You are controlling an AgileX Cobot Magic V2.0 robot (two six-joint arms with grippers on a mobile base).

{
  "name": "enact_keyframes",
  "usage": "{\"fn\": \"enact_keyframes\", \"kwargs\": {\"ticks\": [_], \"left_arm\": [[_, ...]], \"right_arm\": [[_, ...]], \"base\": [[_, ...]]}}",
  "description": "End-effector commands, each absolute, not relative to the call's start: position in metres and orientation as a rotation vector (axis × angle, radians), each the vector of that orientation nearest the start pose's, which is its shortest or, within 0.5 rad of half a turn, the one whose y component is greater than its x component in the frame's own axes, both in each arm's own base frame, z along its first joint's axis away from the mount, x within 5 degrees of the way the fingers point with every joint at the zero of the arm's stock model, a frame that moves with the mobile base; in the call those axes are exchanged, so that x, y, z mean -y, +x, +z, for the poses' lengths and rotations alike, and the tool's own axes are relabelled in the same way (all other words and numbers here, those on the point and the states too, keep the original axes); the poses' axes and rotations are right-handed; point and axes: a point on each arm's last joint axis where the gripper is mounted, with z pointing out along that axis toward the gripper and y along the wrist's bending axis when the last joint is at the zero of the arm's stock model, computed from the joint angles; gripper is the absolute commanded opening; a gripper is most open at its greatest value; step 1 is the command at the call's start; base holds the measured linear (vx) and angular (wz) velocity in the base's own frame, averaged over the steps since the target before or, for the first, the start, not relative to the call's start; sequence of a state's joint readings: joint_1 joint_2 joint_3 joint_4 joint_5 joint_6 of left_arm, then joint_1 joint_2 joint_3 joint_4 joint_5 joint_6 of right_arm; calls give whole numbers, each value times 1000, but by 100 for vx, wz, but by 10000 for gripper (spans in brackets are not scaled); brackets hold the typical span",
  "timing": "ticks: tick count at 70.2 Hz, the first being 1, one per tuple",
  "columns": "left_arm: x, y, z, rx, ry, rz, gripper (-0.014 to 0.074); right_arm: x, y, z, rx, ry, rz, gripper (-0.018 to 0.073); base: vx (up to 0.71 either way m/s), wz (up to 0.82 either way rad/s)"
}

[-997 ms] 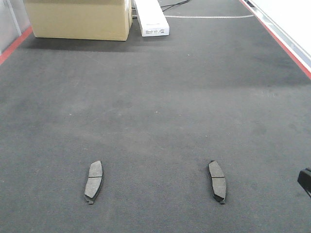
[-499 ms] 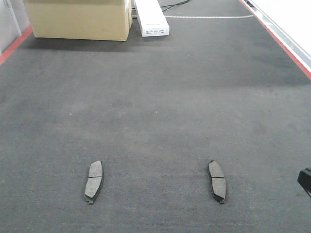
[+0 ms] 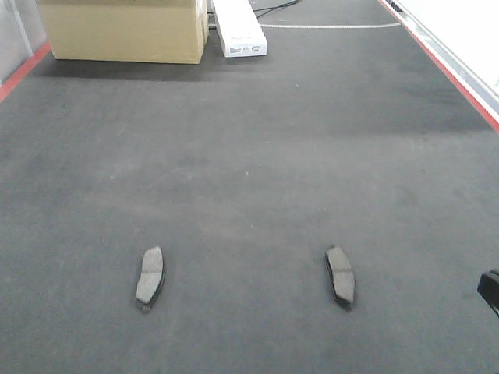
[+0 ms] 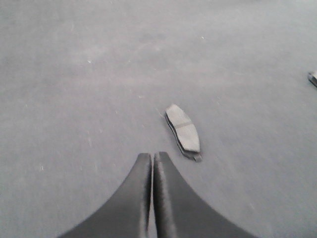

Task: Move and align brake pads A on conveyor

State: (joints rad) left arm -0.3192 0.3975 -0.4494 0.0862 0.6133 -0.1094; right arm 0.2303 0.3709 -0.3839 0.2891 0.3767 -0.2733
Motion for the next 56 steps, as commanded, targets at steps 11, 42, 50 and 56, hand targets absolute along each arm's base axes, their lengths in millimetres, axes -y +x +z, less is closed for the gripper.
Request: {"fn": "enact_keyframes", "kwargs": {"ticks": [11, 42, 50, 56], "left_arm": [[23, 81, 297, -1943, 247, -197, -6], [23, 81, 297, -1943, 247, -197, -6], [23, 81, 297, -1943, 247, -197, -6], [23, 81, 297, -1943, 247, -197, -6]], "right_arm": [[-27, 84, 298, -1735, -267, 237, 0], [-27, 84, 298, -1736, -267, 237, 0], [-27, 84, 298, -1736, -267, 237, 0], [-27, 84, 298, -1736, -267, 237, 0]], "base": [[-21, -1], [-28, -1], [-27, -1], [-25, -11]]}}
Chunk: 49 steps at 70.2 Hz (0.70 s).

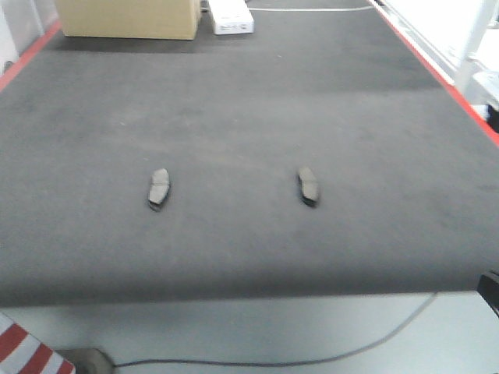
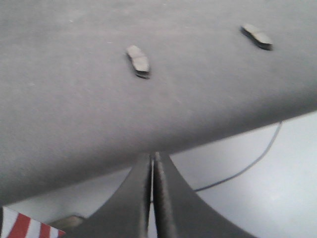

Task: Move and align brake pads A on conveyor
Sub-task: 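Back away and turn the base from the conveyor belt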

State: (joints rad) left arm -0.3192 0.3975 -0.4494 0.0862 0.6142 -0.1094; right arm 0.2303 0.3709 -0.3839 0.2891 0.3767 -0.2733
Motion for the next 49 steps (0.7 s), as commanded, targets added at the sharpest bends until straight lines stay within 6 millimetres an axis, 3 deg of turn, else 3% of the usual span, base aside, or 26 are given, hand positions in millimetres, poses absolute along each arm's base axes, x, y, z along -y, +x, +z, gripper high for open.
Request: {"fn": "enact_keyframes", "kwargs": {"ticks": [1, 19, 49], "left_arm": [[23, 81, 297, -1943, 247, -197, -6], [23, 81, 297, -1943, 247, -197, -6], [23, 81, 297, -1946, 247, -196, -6]], "right_arm": [[-27, 84, 298, -1736, -267, 237, 0], [-27, 84, 298, -1736, -267, 237, 0], [-27, 84, 298, -1736, -267, 237, 0]], "base": [[-24, -19], [-22, -41], [-19, -73]]}}
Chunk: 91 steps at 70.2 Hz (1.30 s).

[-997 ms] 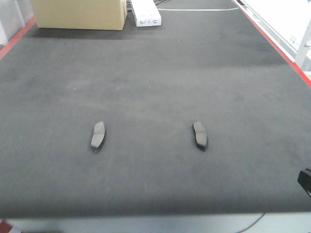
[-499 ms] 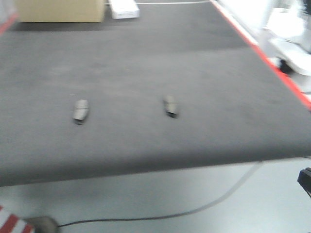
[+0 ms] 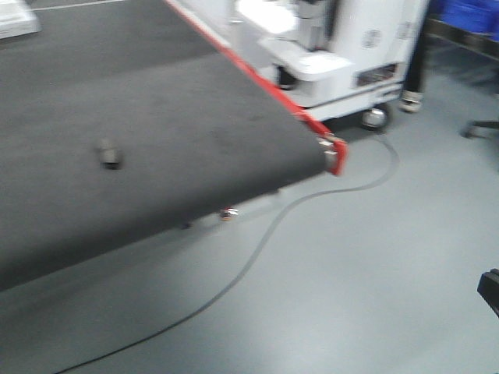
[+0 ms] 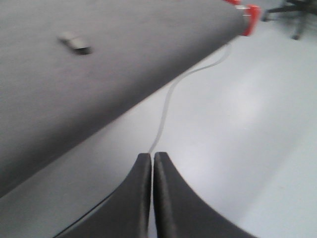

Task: Move and align brake pads A on conveyor
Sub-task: 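Back away and turn the base from the conveyor belt, then drive along the yellow-lined aisle past the blue bin racks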

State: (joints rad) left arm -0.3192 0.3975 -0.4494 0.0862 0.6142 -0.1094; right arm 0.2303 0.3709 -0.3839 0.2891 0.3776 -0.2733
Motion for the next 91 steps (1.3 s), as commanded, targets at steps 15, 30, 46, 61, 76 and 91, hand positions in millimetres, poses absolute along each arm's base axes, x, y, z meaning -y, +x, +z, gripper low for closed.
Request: {"fn": "enact_keyframes", "kwargs": {"ticks": [15, 30, 46, 61, 76, 91], "left_arm": [[23, 81, 297, -1946, 247, -196, -6], [23, 81, 297, -1946, 247, -196, -6], [23, 81, 297, -1946, 247, -196, -6], [23, 81, 297, -1946, 247, -196, -6], [23, 81, 297, -1946, 247, -196, -6], [23, 81, 297, -1946, 247, -196, -6]], "right_arm": [[-27, 84, 298, -1736, -267, 237, 0], [-27, 84, 298, -1735, -267, 237, 0], [-27, 84, 298, -1735, -267, 237, 0], [-27, 84, 298, -1735, -267, 237, 0], [-27, 84, 298, -1736, -267, 237, 0], [-27, 84, 298, -1736, -267, 237, 0]], "base": [[-16, -68], [-13, -74], [-13, -74], [-13, -70], [-11, -77], [-10, -69]]}}
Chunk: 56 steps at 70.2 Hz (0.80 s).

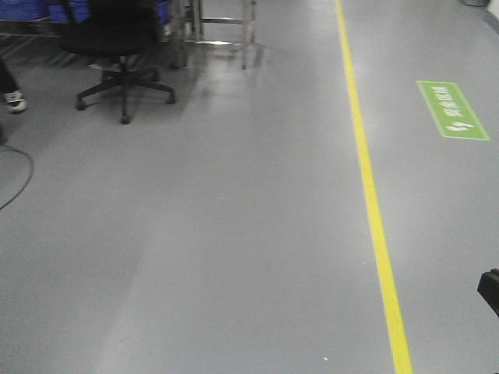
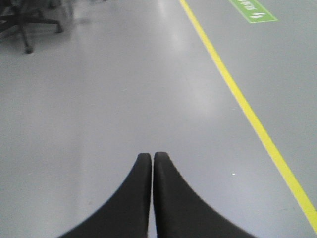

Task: Move and align brake pads A on conveyor
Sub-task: 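Drive along the yellow-lined aisle past the blue bin racks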

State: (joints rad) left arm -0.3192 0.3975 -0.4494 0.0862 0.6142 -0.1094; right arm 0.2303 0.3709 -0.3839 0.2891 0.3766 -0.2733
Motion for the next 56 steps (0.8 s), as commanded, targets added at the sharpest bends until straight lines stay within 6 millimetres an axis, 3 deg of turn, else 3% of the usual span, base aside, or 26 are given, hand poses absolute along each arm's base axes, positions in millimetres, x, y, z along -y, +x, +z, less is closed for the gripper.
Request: {"fn": "enact_keyframes", "kwargs": {"ticks": [1, 56], "left_arm": [[23, 81, 297, -1946, 247, -196, -6], [23, 81, 297, -1946, 247, -196, -6]], "right_arm": [[-27, 84, 298, -1736, -267, 237, 0], [-27, 84, 298, -1738, -268, 237, 0]], "base": [[-8, -53], [7, -21]]}}
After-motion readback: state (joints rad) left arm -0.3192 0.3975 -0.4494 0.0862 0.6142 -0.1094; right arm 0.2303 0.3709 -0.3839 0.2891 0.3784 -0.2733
